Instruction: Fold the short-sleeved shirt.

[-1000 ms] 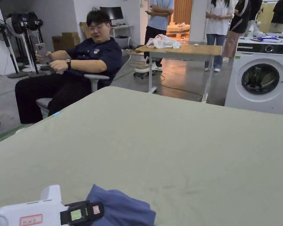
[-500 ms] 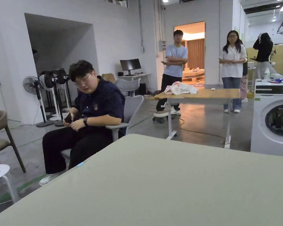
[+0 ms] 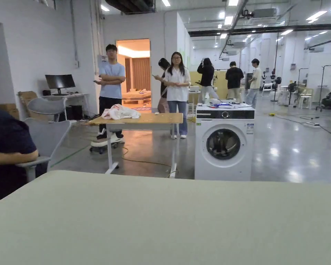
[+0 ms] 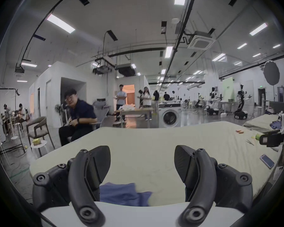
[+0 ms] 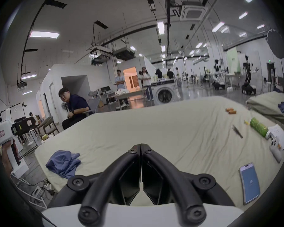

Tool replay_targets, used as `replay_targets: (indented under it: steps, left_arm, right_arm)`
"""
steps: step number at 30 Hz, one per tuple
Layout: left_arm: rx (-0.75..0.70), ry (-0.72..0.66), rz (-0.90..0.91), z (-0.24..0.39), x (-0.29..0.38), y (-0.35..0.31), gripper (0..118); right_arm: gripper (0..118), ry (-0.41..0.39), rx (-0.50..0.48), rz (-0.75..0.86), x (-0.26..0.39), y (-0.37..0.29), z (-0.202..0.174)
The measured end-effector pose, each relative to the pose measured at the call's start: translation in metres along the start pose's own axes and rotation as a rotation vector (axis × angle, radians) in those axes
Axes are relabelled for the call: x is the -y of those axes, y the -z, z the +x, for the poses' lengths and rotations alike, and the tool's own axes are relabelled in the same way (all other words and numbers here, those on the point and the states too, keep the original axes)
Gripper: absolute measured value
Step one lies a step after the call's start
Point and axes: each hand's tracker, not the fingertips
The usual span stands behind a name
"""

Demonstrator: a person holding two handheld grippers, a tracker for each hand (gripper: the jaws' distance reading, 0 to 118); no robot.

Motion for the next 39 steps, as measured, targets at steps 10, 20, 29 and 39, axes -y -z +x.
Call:
replay_targets:
  steps: [10, 20, 29, 39]
  left_arm:
    - [0.066, 0.008, 0.041, 0.060, -0.010, -0.012, 77]
    - [0.119, 0.032, 0.030, 0.064, -0.015, -0.019, 0]
    - [0.113, 0.049, 0.057, 0.067, -0.024, -0.027, 0]
    - [0.114, 0.011, 0.057, 0.049, -0.015, -0.026, 0]
  right_arm:
    - [0, -0.111, 0.067, 0.053, -0.008, -0.019, -0.002]
    - [0, -0.075, 0.102, 0.080, -0.012, -0.030, 0.007]
    - [0, -0.080, 0.129, 0.108, -0.022, -0.040, 0.008]
    - [0, -0.096, 0.134, 0.110, -0.022, -0.040, 0.006]
